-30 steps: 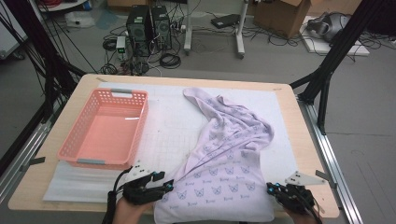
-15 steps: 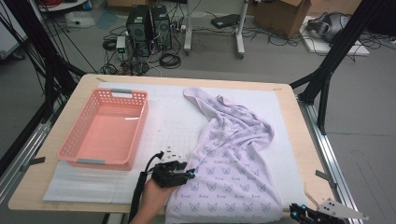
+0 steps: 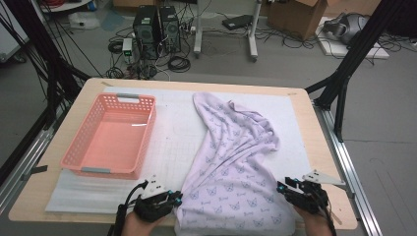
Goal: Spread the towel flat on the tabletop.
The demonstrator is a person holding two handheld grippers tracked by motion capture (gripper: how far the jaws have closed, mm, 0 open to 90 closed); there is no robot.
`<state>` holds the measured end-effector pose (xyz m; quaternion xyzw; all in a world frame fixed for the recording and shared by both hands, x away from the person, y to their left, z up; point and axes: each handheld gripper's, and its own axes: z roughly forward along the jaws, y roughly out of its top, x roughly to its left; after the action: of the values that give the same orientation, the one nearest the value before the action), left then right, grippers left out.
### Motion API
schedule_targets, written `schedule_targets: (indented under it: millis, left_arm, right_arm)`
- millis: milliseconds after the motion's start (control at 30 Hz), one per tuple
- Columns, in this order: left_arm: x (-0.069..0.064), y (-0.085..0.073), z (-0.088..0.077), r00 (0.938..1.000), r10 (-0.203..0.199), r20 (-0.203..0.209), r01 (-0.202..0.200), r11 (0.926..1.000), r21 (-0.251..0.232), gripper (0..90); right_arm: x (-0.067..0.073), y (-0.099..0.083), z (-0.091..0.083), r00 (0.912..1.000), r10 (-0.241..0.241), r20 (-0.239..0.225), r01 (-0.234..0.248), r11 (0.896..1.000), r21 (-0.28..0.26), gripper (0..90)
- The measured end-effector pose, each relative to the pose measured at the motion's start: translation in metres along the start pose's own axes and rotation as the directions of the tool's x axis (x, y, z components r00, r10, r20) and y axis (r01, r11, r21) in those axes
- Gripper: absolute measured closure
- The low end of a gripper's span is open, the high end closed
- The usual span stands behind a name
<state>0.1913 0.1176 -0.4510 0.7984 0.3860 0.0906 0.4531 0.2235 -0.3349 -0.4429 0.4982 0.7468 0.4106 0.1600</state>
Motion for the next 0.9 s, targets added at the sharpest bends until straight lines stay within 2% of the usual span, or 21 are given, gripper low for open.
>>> schedule_targets:
  millis: [67,100,133,167,200,233,267,300,367,467,500,600,667,700,733,767,800,833,867,900]
  left_arm:
    - [-0.001,-0.002,-0.002,1.0,-0.001,0.007,0.001,1.0,-0.004,81.3]
    - [0.0,-0.003,-0.004,0.9999,0.01,0.012,-0.009,0.9998,-0.02,79.4]
    - [0.0,-0.003,-0.003,1.0,-0.001,0.01,0.001,0.9996,-0.027,76.1]
    - [0.001,-0.002,-0.003,1.0,-0.005,0.006,0.005,0.9992,-0.04,71.2]
    - [0.003,-0.001,-0.003,0.9999,-0.01,-0.003,0.01,0.9988,-0.048,65.3]
    - [0.005,0.0,-0.003,0.9998,-0.019,-0.01,0.018,0.9983,-0.055,58.3]
    - [0.006,0.001,-0.002,0.9996,-0.026,-0.009,0.025,0.9975,-0.066,54.9]
    - [0.008,0.002,-0.001,0.9995,-0.032,-0.008,0.031,0.9967,-0.075,53.8]
    - [0.012,0.006,0.0,0.9992,-0.037,-0.013,0.035,0.9955,-0.088,49.5]
    - [0.016,0.011,0.003,0.9989,-0.044,-0.015,0.042,0.9938,-0.103,47.7]
    - [0.019,0.017,0.008,0.9987,-0.048,-0.019,0.046,0.9918,-0.12,47.3]
    - [0.021,0.024,0.013,0.9986,-0.048,-0.023,0.044,0.991,-0.126,45.1]
    - [0.024,0.034,0.024,0.9985,-0.046,-0.029,0.042,0.9903,-0.132,45.1]
    - [0.025,0.038,0.029,0.9985,-0.05,-0.025,0.046,0.9903,-0.131,45.0]
    - [0.026,0.041,0.033,0.9985,-0.048,-0.028,0.044,0.991,-0.127,45.0]
    - [0.027,0.044,0.038,0.9982,-0.053,-0.029,0.049,0.9907,-0.127,45.0]
    - [0.029,0.047,0.042,0.9979,-0.056,-0.033,0.051,0.9908,-0.125,44.9]
    - [0.029,0.047,0.042,0.9979,-0.056,-0.033,0.051,0.9908,-0.125,44.9]
    - [0.032,0.053,0.049,0.9967,-0.068,-0.045,0.063,0.9914,-0.115,44.7]
    - [0.033,0.057,0.052,0.9961,-0.075,-0.046,0.07,0.9917,-0.108,44.3]
  right_arm:
    - [0.009,0.002,0.011,0.9993,-0.034,-0.014,0.034,0.999,0.022,56.1]
    - [0.013,0.003,0.015,0.9983,-0.055,-0.021,0.056,0.998,0.04,58.5]
    - [0.018,0.002,0.018,0.9964,-0.082,-0.022,0.083,0.995,0.059,61.4]
    - [0.022,0.002,0.018,0.9919,-0.127,0.009,0.126,0.99,0.061,70.3]
    - [0.022,0.002,0.017,0.9898,-0.141,-0.019,0.142,0.988,0.067,83.8]
    - [0.021,0.002,0.015,0.9895,-0.14,-0.036,0.143,0.987,0.074,86.5]
    - [0.021,0.001,0.012,0.9872,-0.16,-0.008,0.16,0.984,0.083,86.9]
    - [0.02,-0.001,0.008,0.987,-0.161,-0.006,0.16,0.983,0.09,87.1]
    - [0.015,-0.005,-0.001,0.9869,-0.161,0.004,0.16,0.982,0.1,87.1]
    - [0.008,-0.015,-0.016,0.9903,-0.139,0.009,0.137,0.985,0.104,87.1]
    - [0.007,-0.018,-0.02,0.9906,-0.137,0.01,0.135,0.985,0.109,87.1]
    - [0.007,-0.025,-0.033,0.9884,-0.151,0.01,0.149,0.98,0.13,87.1]
    - [0.007,-0.028,-0.039,0.9858,-0.167,0.016,0.163,0.977,0.138,87.0]
    - [0.006,-0.029,-0.041,0.9876,-0.157,0.011,0.154,0.979,0.136,86.6]
    - [0.006,-0.03,-0.042,0.99,-0.141,-0.003,0.14,0.983,0.121,82.2]
    - [0.006,-0.03,-0.043,0.9911,-0.133,-0.008,0.133,0.986,0.096,71.0]
    - [0.006,-0.029,-0.043,0.9937,-0.111,-0.011,0.112,0.991,0.078,65.9]
    - [0.006,-0.029,-0.043,0.9937,-0.111,-0.011,0.112,0.991,0.078,65.9]
    - [0.008,-0.028,-0.045,0.9944,-0.104,-0.019,0.104,0.994,0.038,59.6]
    - [0.008,-0.027,-0.046,0.9946,-0.103,-0.01,0.103,0.994,0.028,58.1]
